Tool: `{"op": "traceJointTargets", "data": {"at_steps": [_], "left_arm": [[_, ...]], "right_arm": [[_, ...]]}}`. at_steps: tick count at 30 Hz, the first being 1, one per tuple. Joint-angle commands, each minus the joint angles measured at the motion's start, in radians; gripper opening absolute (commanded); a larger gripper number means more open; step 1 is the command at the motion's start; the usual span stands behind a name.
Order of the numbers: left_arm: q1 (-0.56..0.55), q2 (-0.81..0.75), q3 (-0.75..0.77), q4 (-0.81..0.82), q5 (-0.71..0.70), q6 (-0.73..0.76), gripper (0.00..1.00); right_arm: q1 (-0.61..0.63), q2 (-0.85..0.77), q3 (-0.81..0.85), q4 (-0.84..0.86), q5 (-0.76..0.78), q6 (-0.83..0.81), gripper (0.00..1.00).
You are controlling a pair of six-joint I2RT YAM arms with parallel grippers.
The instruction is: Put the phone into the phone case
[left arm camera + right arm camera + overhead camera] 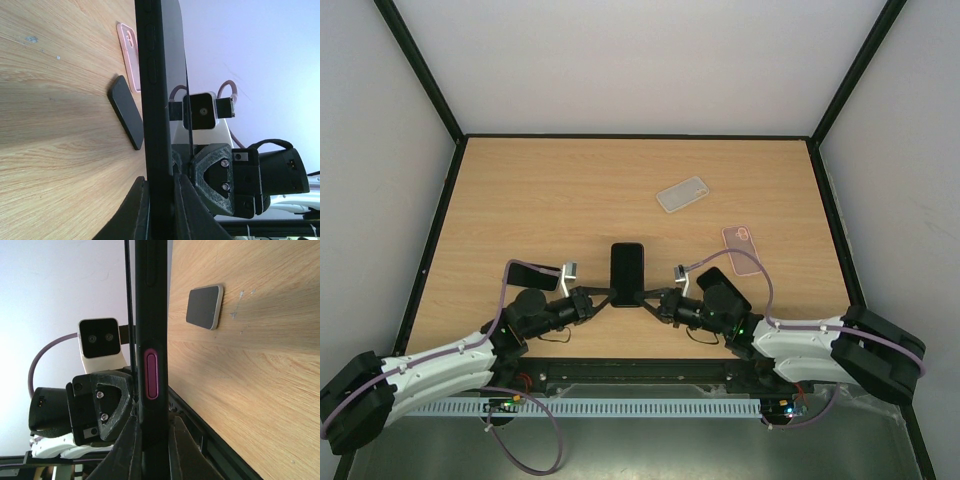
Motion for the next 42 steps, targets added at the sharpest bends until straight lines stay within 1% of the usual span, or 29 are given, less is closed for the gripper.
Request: {"op": "traceJointTargets", "data": {"at_steps": [1,3,4,7,11,17,18,20,22,24,29,31,38,39,41,42], "left_arm": [[-0.001,-0.012,0.005,-0.015,-0.023,0.072,0.02],[-0.001,-0.015,0.003,-0.020,-0.020,0.077,0.02],[0.000,-0.017,0.002,-0.018,-0.017,0.077,0.02],[-0.001,-0.023,0.003,-0.008,0.017,0.095,0.02],[0.001,-0.035,0.012,0.005,0.079,0.129,0.02],[0.000,-0.085,0.026,-0.013,0.154,0.160,0.02],[-0.001,-0.093,0.030,-0.018,0.169,0.164,0.02],[0.000,-0.105,0.038,-0.030,0.197,0.173,0.02],[-0.001,-0.112,0.046,-0.044,0.220,0.181,0.02],[0.000,-0.119,0.047,-0.049,0.235,0.180,0.02],[-0.001,-0.144,0.048,-0.064,0.259,0.173,0.02],[0.000,-0.150,0.047,-0.073,0.260,0.172,0.02],[0.000,-0.137,0.046,-0.053,0.311,0.175,0.02],[0.000,-0.137,0.048,-0.054,0.312,0.176,0.02],[-0.001,-0.142,0.048,-0.060,0.312,0.178,0.02],[-0.001,-0.144,0.049,-0.070,0.307,0.181,0.02]], "right_arm": [[0.005,-0.047,0.013,-0.031,0.045,-0.009,0.02],[0.006,-0.059,0.012,-0.046,0.053,-0.016,0.02],[0.006,-0.063,0.014,-0.054,0.056,-0.022,0.04],[0.006,-0.077,0.024,-0.091,0.063,-0.057,0.22],[0.006,-0.123,0.055,-0.202,0.102,-0.126,0.45],[0.006,-0.199,0.078,-0.321,0.172,-0.175,0.71],[0.006,-0.204,0.086,-0.341,0.183,-0.180,0.75],[0.005,-0.210,0.095,-0.372,0.202,-0.185,0.78],[0.005,-0.215,0.099,-0.370,0.213,-0.184,0.78],[0.004,-0.224,0.097,-0.361,0.223,-0.182,0.75],[0.004,-0.266,0.095,-0.365,0.265,-0.190,0.58],[0.005,-0.283,0.091,-0.376,0.288,-0.197,0.54],[0.000,-0.299,0.108,-0.403,0.311,-0.218,0.54],[-0.001,-0.299,0.113,-0.411,0.313,-0.223,0.52],[-0.001,-0.302,0.118,-0.424,0.321,-0.230,0.43],[0.000,-0.304,0.120,-0.431,0.326,-0.233,0.37]]}}
